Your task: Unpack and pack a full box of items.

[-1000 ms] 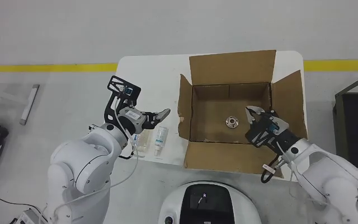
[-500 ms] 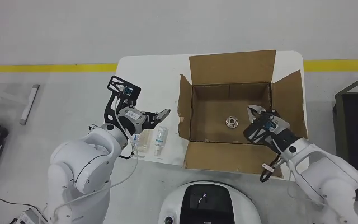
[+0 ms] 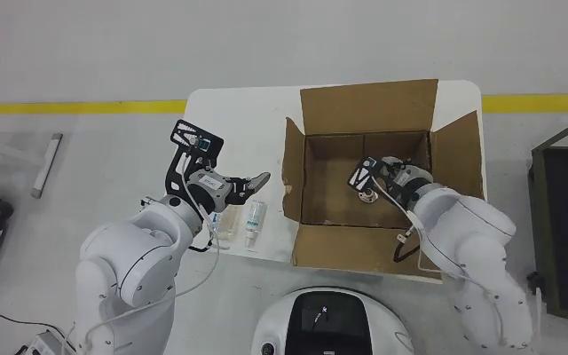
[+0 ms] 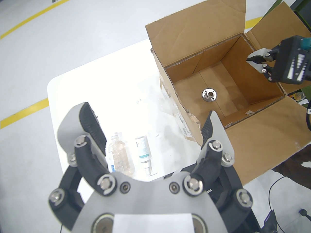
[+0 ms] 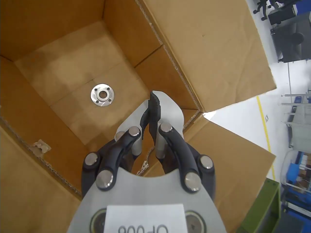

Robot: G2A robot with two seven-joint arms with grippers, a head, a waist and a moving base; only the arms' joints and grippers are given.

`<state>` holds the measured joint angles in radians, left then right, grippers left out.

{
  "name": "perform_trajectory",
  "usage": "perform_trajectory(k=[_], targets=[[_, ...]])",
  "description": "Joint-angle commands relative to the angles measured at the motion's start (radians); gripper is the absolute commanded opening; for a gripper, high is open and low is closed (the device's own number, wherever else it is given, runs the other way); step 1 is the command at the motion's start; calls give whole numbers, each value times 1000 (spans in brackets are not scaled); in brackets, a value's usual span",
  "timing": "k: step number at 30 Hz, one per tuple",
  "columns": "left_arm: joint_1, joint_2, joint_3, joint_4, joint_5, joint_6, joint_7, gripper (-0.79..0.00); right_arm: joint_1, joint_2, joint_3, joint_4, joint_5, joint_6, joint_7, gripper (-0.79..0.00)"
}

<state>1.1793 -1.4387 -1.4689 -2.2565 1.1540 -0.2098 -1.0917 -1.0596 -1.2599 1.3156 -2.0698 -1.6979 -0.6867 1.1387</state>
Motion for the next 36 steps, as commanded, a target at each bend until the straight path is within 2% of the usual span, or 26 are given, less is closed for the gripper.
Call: perform_trajectory(k=[1,6,25,28,33,36], targets=[[0,0,0,0,0,0,0,0,21,7,-32,37,-22,13,8,-785],[0,0,0,0,0,0,0,0,53,27,-76,120,-4,24,19,-785],[0,0,0,0,0,0,0,0,53,27,-76,120,-4,24,19,-785],[0,0,0,0,0,0,0,0,48,25,-90,183,21,40,-45,-785],[0,0,0,0,0,0,0,0,108,14,-165,287,5,34,-42,-785],[0,0,0,0,0,0,0,0,151,5,-197,356,20,44,0,-785]])
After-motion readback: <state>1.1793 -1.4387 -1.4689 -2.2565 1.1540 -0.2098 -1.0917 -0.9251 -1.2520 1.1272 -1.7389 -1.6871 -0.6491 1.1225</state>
